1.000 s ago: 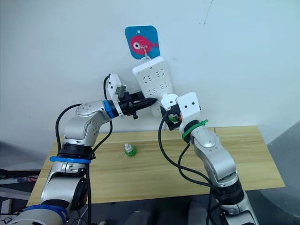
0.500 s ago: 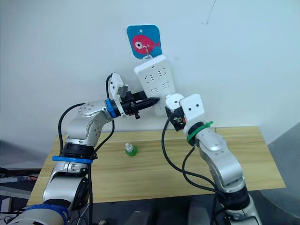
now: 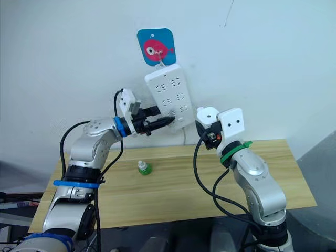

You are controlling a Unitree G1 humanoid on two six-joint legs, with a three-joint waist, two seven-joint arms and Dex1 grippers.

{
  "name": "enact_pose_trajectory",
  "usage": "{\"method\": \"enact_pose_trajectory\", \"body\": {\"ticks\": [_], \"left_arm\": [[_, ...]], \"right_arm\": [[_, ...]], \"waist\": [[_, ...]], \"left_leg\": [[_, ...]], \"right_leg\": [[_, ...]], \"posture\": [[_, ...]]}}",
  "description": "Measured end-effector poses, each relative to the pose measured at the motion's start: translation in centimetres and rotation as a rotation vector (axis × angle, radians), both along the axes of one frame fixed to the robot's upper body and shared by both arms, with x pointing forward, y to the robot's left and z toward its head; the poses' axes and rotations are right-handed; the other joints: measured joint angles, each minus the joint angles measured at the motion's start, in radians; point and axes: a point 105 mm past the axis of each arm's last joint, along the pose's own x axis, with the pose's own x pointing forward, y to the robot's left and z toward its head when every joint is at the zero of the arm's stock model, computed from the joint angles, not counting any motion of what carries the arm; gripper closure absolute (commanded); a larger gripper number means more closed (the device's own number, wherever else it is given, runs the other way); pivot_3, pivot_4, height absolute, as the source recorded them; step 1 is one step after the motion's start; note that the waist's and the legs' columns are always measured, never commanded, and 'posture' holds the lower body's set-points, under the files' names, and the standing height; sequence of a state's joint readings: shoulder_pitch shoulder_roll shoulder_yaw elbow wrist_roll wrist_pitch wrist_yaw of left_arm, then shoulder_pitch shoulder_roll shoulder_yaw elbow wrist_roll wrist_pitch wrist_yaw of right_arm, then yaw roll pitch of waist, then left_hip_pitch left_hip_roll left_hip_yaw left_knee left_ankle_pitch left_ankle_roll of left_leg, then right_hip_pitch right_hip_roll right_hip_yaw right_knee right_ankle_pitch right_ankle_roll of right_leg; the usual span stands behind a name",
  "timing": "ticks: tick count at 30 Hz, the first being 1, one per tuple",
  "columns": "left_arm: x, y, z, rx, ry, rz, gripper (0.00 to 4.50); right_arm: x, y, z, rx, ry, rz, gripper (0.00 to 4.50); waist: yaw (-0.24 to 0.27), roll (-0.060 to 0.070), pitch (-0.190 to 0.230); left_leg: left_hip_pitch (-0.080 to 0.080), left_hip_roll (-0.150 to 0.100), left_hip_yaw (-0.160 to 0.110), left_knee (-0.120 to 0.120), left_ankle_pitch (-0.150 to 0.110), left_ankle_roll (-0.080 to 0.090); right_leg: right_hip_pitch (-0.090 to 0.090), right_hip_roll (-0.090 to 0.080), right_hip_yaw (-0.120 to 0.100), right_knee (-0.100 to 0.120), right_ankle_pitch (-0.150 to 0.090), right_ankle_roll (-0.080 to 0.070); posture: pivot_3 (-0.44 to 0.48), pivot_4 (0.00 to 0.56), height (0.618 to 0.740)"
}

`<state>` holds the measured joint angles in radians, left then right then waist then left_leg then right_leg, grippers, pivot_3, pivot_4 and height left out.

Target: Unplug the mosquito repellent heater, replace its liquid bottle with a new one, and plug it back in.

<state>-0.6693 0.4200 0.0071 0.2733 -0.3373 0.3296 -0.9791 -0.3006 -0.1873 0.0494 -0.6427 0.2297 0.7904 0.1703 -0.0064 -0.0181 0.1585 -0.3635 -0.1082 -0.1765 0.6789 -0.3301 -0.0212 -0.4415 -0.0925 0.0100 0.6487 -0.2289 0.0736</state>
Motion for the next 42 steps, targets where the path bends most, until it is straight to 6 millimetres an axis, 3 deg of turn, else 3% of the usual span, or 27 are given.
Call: {"method": "enact_pose_trajectory", "body": {"ticks": [3, 9, 12, 15, 18, 21, 28, 42], "left_arm": [[-1.1, 1.4, -2.3, 0.031, 0.049, 0.036, 0.02], [-5.0, 3.1, -5.3, 0.085, 0.096, 0.072, 0.02], [-6.7, 1.9, -4.8, 0.087, 0.031, 0.038, 0.02], [-7.4, -1.6, -3.0, 0.021, -0.083, -0.018, 0.02], [-7.4, -5.1, -1.2, -0.044, -0.185, -0.058, 0.02], [-7.0, -7.0, 0.1, -0.095, -0.259, -0.046, 0.02], [-5.9, -8.3, 0.4, -0.128, -0.301, 0.025, 0.02], [-5.6, -9.4, 1.1, -0.127, -0.348, -0.003, 0.02]], "right_arm": [[0.3, -0.4, -0.4, 0.011, 0.018, -0.007, 1.50], [0.9, -2.2, -0.6, 0.146, 0.061, -0.054, 1.50], [1.4, -2.5, -0.9, 0.403, 0.160, -0.062, 1.50], [1.7, -2.5, -0.8, 0.679, 0.268, -0.027, 1.50], [1.7, -2.2, 0.0, 0.803, 0.322, 0.035, 1.50], [1.6, -2.0, 0.7, 0.906, 0.354, 0.076, 1.50], [1.0, -1.8, 1.7, 1.053, 0.399, 0.123, 1.50], [0.3, -0.6, 1.9, 1.058, 0.459, 0.181, 1.50]], "waist": [[-0.005, 0.001, 0.000], [-0.018, 0.002, 0.000], [-0.013, 0.002, 0.000], [0.008, 0.003, -0.001], [0.015, 0.003, -0.001], [0.010, 0.004, -0.002], [-0.001, 0.007, -0.003], [-0.002, 0.007, -0.003]], "left_leg": [[0.000, 0.001, 0.001, 0.000, 0.000, 0.000], [0.001, 0.002, 0.003, 0.000, 0.000, 0.000], [0.001, 0.004, 0.003, 0.000, 0.001, -0.001], [0.001, 0.004, 0.004, 0.000, 0.002, -0.002], [0.001, 0.003, 0.006, 0.000, 0.002, -0.001], [0.002, 0.004, 0.008, 0.000, 0.002, -0.001], [0.002, 0.010, 0.013, -0.001, 0.002, -0.001], [0.002, 0.010, 0.014, 0.000, 0.002, -0.001]], "right_leg": [[0.000, 0.000, 0.001, 0.001, 0.000, 0.000], [0.000, 0.001, 0.004, 0.001, 0.002, -0.001], [0.000, 0.001, 0.004, 0.000, 0.004, -0.003], [0.000, 0.003, 0.004, 0.000, 0.007, -0.004], [0.000, 0.003, 0.005, -0.001, 0.008, -0.003], [0.000, 0.003, 0.006, -0.001, 0.008, -0.003], [-0.001, 0.004, 0.007, -0.001, 0.009, -0.004], [-0.001, 0.007, 0.007, -0.001, 0.009, -0.004]], "posture": [[0.017, 0.156, 0.740], [0.036, 0.146, 0.740], [0.047, 0.142, 0.740], [0.055, 0.139, 0.740], [0.057, 0.140, 0.740], [0.055, 0.139, 0.740], [0.037, 0.144, 0.740], [0.025, 0.151, 0.740]]}}
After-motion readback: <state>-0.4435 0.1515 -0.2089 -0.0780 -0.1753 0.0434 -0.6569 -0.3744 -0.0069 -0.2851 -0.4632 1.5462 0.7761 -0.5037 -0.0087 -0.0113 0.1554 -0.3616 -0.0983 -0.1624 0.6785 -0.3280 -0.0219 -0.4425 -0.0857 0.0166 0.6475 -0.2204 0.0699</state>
